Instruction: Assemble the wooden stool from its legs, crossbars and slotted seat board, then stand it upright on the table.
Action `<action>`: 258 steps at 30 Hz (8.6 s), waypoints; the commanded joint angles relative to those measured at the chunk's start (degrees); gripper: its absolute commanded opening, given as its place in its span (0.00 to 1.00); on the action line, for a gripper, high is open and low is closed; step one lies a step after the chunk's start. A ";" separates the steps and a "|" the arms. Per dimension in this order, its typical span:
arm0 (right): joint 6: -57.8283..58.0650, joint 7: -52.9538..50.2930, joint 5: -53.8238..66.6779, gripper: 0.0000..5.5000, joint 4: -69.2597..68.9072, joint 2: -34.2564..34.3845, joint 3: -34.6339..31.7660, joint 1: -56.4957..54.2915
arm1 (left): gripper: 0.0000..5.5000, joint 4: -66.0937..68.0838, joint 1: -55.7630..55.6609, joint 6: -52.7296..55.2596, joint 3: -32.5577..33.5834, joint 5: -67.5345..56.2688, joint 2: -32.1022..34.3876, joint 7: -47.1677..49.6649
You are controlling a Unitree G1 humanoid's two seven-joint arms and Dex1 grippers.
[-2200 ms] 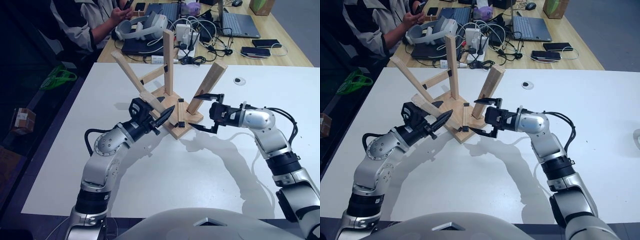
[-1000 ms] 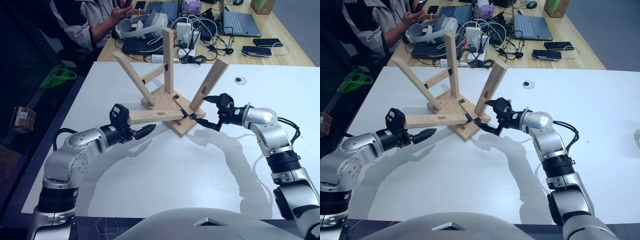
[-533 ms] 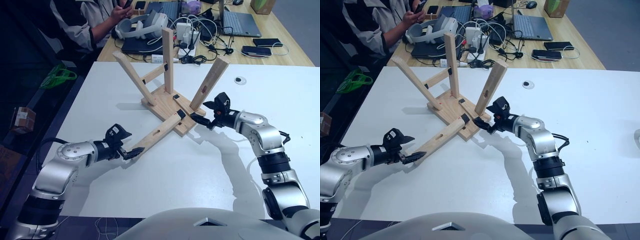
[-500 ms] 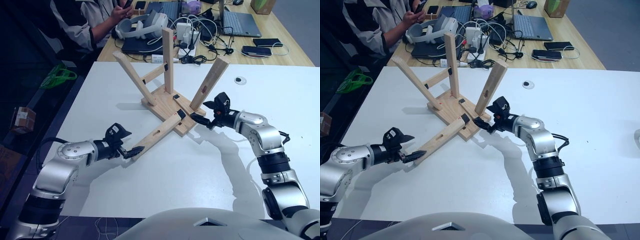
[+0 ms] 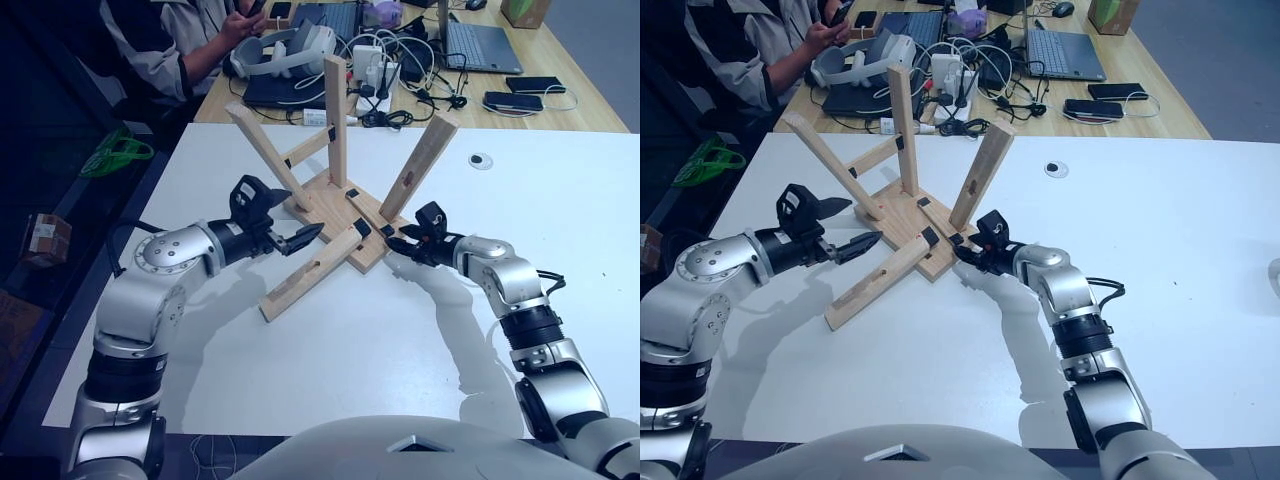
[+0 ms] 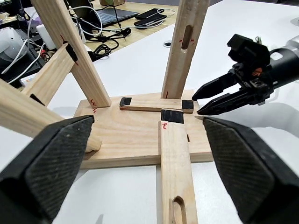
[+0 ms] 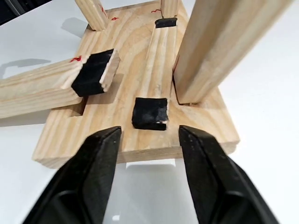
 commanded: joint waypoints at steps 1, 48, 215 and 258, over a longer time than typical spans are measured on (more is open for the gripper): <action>-0.61 -1.52 -0.88 0.30 0.78 0.93 -0.10 -0.61 | 0.79 -1.26 -1.92 1.19 -2.25 0.10 -1.79 0.89; -1.20 4.30 -10.81 0.98 1.46 -8.50 9.32 -3.28 | 0.79 0.94 -3.48 -0.71 -4.57 4.79 -3.86 0.73; 11.22 -4.52 18.64 0.23 -21.39 3.69 -4.52 -22.68 | 0.36 7.82 -16.65 -39.59 -7.18 50.01 4.90 -0.97; -3.37 -10.63 18.08 0.55 -15.99 10.07 -11.94 -17.37 | 0.07 5.15 -15.44 -30.67 -5.47 36.10 -3.55 -0.44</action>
